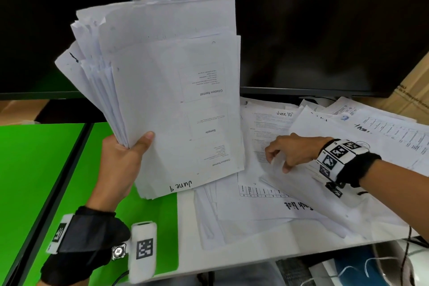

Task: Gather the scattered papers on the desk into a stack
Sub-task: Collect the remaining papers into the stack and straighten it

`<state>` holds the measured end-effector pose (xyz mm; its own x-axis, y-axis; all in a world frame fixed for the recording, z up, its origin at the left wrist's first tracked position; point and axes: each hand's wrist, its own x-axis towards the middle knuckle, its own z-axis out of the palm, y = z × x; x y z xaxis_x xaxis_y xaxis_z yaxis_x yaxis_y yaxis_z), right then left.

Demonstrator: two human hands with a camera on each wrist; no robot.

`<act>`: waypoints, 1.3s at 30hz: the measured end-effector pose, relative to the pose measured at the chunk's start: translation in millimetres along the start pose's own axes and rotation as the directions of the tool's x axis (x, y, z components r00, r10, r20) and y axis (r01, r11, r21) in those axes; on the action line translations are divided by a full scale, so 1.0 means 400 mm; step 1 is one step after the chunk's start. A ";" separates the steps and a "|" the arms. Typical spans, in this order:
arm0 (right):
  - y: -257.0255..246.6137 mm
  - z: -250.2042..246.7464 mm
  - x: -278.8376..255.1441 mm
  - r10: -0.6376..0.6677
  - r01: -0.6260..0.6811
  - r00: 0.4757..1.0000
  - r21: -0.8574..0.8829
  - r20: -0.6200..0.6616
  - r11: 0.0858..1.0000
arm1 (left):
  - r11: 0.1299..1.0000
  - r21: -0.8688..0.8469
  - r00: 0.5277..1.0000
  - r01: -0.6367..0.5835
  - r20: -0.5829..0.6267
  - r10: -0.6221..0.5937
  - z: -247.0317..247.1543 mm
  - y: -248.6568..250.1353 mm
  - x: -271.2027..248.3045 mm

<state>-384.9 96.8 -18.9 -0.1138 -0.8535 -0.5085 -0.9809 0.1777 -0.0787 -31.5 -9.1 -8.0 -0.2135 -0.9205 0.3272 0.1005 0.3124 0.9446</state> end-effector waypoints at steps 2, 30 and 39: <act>-0.005 -0.001 -0.008 -0.046 0.046 0.999 -0.104 0.010 0.994 | 1.000 0.003 1.000 0.000 0.006 0.000 0.002 0.002 -0.003; -0.042 -0.011 -0.067 -0.240 0.249 0.931 -0.003 -0.275 0.969 | 1.000 -0.009 1.000 0.014 0.025 -0.013 0.010 0.006 0.001; 0.019 -0.120 -0.133 -0.179 0.139 0.942 -0.152 -0.286 0.978 | 1.000 -0.008 1.000 0.018 0.011 -0.018 -0.011 0.002 -0.003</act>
<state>-394.0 119.9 48.8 0.0231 -0.9753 -0.2197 -0.9997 -0.0198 -0.0172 -26.8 -8.9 -7.6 -0.2258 -0.9233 0.3107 0.1047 0.2941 0.9500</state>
